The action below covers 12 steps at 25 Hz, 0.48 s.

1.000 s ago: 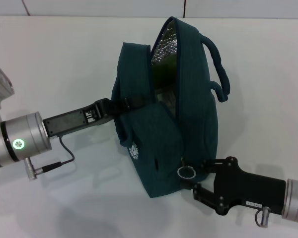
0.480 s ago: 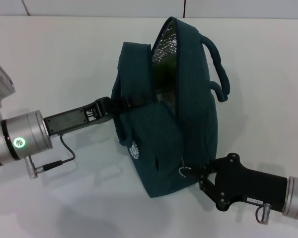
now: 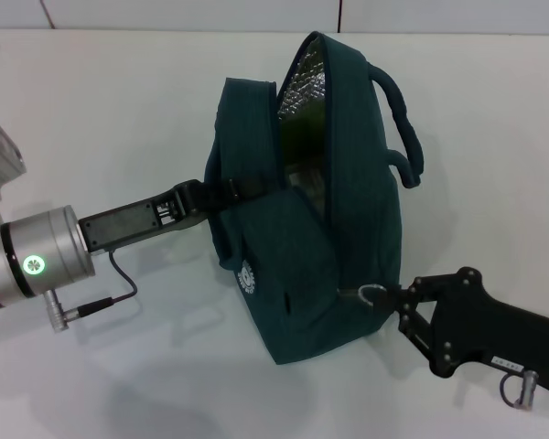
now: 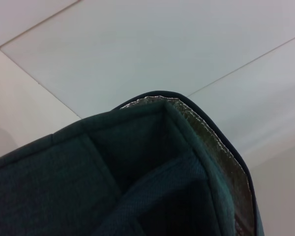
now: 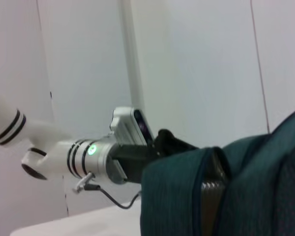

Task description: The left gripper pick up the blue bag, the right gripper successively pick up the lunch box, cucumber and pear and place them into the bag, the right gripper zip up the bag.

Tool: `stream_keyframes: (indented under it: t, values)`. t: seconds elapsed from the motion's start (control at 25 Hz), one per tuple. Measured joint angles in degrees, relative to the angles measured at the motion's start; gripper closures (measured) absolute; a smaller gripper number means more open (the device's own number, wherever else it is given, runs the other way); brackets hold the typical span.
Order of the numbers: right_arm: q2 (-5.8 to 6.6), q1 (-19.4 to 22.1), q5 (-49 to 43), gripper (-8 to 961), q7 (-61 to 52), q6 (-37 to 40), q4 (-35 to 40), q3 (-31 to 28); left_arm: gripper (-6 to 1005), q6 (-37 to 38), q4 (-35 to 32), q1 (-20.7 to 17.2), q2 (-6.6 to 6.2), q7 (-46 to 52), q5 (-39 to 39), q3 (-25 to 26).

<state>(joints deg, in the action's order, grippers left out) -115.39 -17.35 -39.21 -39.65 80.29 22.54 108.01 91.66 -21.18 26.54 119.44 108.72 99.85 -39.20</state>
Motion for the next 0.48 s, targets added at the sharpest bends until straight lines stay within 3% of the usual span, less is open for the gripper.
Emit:
stream_keyframes:
  t: [0.4,0.48]
  values:
    - [-0.15,-0.5,0.2,947,1.7,2.0,3.0,-0.2,923,0.0,0.0,0.1,0.00,-0.2,-0.1,0.3]
    - [-0.17,-0.6,0.2,947,1.7,2.0,3.9,-0.2,876,0.0,-0.1,0.1,0.00,-0.9,-0.3,0.4]
